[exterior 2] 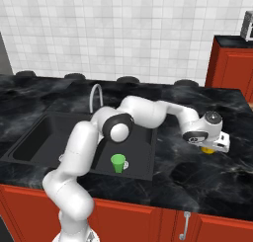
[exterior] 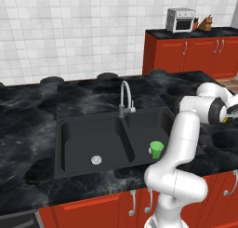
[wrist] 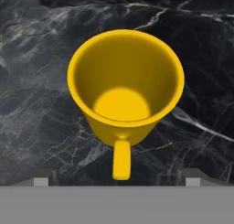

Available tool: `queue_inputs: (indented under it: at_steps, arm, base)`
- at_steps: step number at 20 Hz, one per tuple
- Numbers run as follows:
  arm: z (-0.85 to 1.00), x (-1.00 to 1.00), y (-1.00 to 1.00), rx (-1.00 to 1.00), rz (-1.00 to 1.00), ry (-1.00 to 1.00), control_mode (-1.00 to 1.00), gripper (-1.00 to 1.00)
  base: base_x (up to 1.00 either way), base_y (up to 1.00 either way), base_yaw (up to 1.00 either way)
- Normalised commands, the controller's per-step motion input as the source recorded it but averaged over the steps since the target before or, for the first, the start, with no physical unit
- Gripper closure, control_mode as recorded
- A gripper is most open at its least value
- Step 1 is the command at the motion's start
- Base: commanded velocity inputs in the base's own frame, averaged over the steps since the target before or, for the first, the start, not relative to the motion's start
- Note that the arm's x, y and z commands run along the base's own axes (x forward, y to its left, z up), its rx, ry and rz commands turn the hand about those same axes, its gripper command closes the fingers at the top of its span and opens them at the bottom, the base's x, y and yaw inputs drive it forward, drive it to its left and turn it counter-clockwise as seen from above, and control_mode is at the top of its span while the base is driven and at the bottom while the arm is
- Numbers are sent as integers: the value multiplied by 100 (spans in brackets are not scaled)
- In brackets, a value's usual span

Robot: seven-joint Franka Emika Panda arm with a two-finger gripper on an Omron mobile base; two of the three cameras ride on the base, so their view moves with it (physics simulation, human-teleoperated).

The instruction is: Move any existing items from the left basin to the right basin for drying. Then move the mug from the counter to the left basin of the sink for washing.

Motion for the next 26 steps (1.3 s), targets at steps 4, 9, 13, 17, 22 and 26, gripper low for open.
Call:
queue_inputs:
  at_steps: [4,9,13,17,22,26]
  arm:
    - [-4,10,-7,0,0,0,-100,-100]
    - [-6,13,-5,0,0,0,-100,-100]
    - [-7,12,-5,0,0,0,-100,-100]
    - [-7,6,-4,0,0,0,-100,-100]
    - [-5,0,-1,1,0,0,-100,-100]
    - [-5,1,0,0,0,0,-100,100]
  base:
    - [0,0,0]
    - [0,0,0]
    - [0,0,0]
    - [0,0,0]
    - [0,0,0]
    - [0,0,0]
